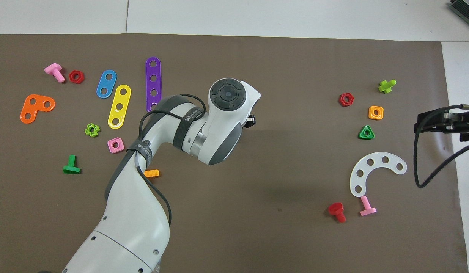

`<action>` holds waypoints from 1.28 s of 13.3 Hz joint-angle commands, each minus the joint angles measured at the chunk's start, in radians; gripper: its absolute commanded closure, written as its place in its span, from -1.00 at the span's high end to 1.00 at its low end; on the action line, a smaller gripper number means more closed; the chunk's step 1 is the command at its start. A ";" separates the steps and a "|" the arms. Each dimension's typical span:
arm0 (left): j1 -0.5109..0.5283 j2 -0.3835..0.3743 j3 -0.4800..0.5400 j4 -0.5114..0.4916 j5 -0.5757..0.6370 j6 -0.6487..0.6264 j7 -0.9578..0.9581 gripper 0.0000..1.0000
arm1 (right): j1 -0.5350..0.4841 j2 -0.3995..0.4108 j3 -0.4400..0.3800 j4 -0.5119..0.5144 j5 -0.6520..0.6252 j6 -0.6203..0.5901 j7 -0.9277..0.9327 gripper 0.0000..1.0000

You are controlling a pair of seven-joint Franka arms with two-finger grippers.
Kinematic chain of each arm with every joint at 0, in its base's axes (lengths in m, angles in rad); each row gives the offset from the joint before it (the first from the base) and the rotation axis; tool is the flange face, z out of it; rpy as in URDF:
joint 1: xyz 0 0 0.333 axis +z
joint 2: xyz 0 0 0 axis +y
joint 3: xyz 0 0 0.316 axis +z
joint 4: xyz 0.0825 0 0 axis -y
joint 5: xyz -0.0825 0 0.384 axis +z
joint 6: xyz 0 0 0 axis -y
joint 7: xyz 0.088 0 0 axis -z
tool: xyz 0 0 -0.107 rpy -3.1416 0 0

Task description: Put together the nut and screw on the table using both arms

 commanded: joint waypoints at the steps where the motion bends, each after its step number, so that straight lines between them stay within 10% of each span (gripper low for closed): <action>1: -0.008 -0.004 0.008 -0.017 0.026 0.031 -0.011 0.04 | -0.018 -0.027 0.008 -0.027 0.014 0.001 -0.026 1.00; 5: -0.008 -0.004 0.008 -0.016 0.031 0.031 -0.011 0.56 | -0.018 -0.027 0.008 -0.027 0.014 0.001 -0.026 1.00; 9: -0.003 -0.015 0.011 0.010 0.036 -0.044 -0.010 0.65 | -0.018 -0.027 0.008 -0.027 0.014 0.001 -0.026 1.00; 17: 0.272 -0.353 0.048 -0.006 0.022 -0.359 0.224 0.66 | -0.018 -0.029 0.008 -0.027 0.014 0.001 -0.025 1.00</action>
